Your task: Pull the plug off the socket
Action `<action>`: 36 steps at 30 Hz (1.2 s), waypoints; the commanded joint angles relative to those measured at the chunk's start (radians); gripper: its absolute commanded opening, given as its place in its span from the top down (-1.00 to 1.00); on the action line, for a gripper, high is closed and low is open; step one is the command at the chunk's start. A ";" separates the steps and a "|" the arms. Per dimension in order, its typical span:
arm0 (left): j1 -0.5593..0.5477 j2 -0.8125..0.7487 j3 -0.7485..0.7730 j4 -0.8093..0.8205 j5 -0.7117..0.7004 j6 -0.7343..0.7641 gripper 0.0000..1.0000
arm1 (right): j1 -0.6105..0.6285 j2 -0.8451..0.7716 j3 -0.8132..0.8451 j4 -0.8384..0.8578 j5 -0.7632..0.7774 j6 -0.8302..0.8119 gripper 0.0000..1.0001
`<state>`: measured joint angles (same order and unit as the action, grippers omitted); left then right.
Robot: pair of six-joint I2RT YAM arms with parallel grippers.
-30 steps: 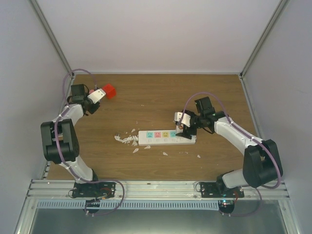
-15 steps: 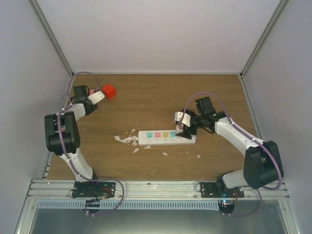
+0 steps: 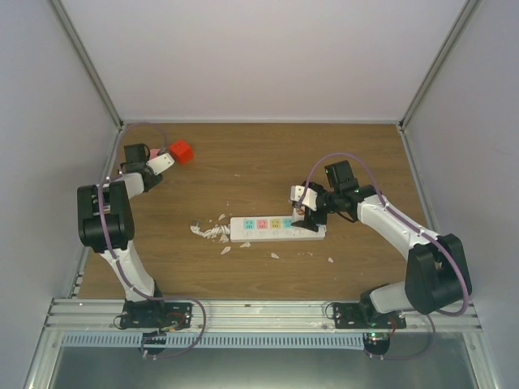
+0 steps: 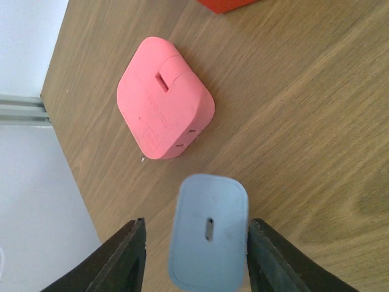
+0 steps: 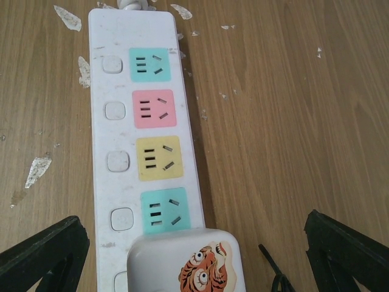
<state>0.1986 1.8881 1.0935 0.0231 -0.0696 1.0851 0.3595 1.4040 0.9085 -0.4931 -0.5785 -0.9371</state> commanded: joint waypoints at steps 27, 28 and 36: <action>-0.050 -0.216 0.122 -0.362 0.361 -0.159 -0.77 | -0.181 -0.092 0.073 -0.192 -0.189 -0.120 -0.99; -0.061 -0.226 0.128 -0.381 0.385 -0.166 -0.79 | -0.192 -0.091 0.071 -0.208 -0.189 -0.136 -0.99; -0.186 -0.310 0.111 -0.470 0.555 -0.177 -0.80 | -0.314 -0.081 0.051 -0.325 -0.175 -0.285 -0.93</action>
<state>0.0647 1.6329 1.1969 -0.3874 0.3496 0.9264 0.0994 1.3209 0.9638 -0.7319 -0.7395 -1.1172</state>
